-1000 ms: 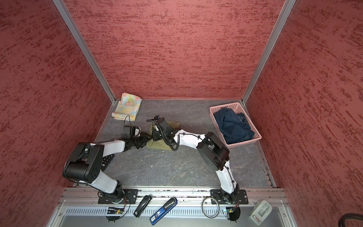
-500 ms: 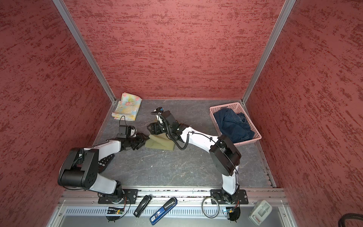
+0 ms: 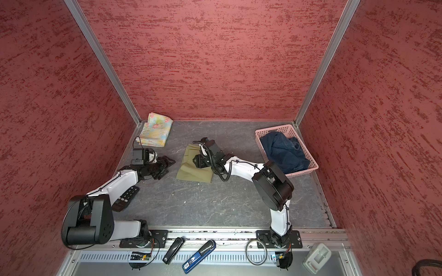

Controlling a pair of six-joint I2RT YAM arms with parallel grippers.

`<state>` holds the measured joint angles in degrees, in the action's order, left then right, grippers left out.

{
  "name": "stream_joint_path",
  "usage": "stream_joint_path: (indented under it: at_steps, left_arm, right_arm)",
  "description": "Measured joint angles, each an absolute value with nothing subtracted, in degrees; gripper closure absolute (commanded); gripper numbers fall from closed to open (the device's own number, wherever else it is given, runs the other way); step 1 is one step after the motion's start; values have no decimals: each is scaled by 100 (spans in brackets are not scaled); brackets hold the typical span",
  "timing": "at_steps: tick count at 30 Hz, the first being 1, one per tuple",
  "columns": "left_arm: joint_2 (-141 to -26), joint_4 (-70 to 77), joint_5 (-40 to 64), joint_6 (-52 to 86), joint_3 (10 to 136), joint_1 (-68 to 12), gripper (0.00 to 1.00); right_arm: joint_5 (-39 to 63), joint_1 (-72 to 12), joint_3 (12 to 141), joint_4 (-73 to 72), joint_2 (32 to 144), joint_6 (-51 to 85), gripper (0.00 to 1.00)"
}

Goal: Fold and stack skirts
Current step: Fold the skirt at the center of the table.

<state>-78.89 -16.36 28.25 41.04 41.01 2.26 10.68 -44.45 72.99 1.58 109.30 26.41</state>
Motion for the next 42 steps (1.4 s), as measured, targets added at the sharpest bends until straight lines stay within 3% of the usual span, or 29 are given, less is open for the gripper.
stream_joint_path:
  at_steps: [5, 13, 18, 28, 35, 42]
  left_arm:
    - [-8514, -1592, 3002, 4106, 4287, 226, 24]
    - [-9190, -1406, 3216, 4104, 4359, 222, 24]
    - [-9371, -1308, 3271, 4047, 4517, 200, 24]
    - [-9957, -1708, 2950, 3297, 5336, -342, 25]
    - [-10267, -2073, 2668, 2965, 5824, -578, 27]
    - [-10578, -2491, 2167, 2622, 6383, -816, 27]
  right_arm:
    - [799, -4812, 7227, 62, 11253, 2408, 63]
    - [403, -5203, 7074, -80, 11701, 2073, 74]
    - [263, -5229, 6976, -198, 11705, 1975, 72]
    - [679, -4556, 6845, -346, 10702, 2303, 49]
    - [770, -3938, 6394, -360, 9894, 2615, 46]
    - [1129, -3522, 5376, -56, 9852, 3656, 43]
